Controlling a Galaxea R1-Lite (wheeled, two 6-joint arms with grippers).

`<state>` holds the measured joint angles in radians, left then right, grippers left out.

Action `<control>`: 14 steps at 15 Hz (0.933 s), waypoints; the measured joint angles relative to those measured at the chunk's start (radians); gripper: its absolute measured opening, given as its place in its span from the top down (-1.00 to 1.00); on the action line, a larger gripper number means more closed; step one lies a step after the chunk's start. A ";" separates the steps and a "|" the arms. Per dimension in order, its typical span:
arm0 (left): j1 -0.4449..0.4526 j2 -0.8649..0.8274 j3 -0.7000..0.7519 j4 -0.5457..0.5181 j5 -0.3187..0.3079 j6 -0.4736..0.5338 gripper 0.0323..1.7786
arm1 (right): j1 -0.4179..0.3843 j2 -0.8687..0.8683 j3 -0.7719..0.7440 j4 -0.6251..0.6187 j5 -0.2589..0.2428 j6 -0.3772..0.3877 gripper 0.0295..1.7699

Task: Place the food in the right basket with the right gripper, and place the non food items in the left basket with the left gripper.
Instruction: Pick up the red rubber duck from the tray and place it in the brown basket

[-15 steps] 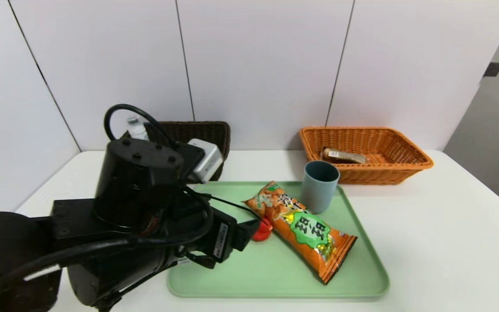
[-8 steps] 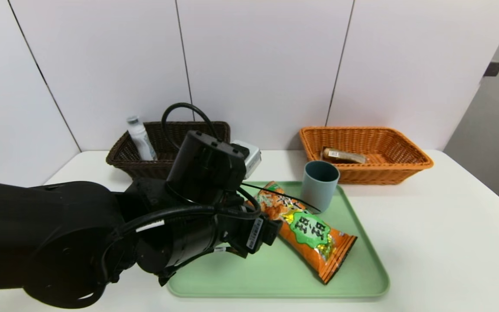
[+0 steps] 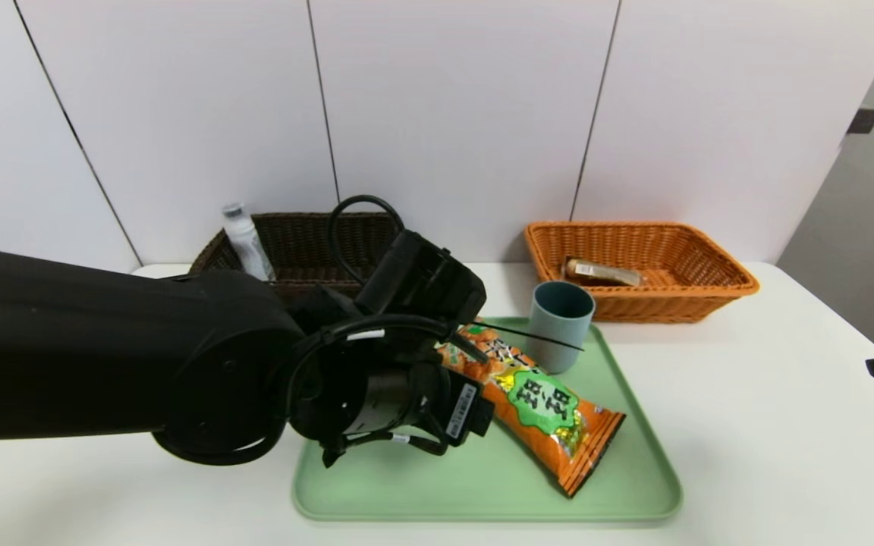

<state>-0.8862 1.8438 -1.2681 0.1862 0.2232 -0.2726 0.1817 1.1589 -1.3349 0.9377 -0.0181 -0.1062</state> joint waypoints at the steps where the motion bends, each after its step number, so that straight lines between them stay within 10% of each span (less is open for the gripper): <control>1: 0.001 0.016 -0.029 0.020 0.000 -0.040 -0.90 | 0.000 -0.003 0.008 0.000 0.000 0.000 -0.92; 14: 0.004 0.117 -0.141 0.131 0.001 -0.172 -0.90 | 0.003 -0.022 0.031 -0.004 0.007 0.024 -0.92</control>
<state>-0.8823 1.9604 -1.4089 0.3170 0.2240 -0.4445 0.1851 1.1368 -1.3040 0.9332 -0.0109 -0.0826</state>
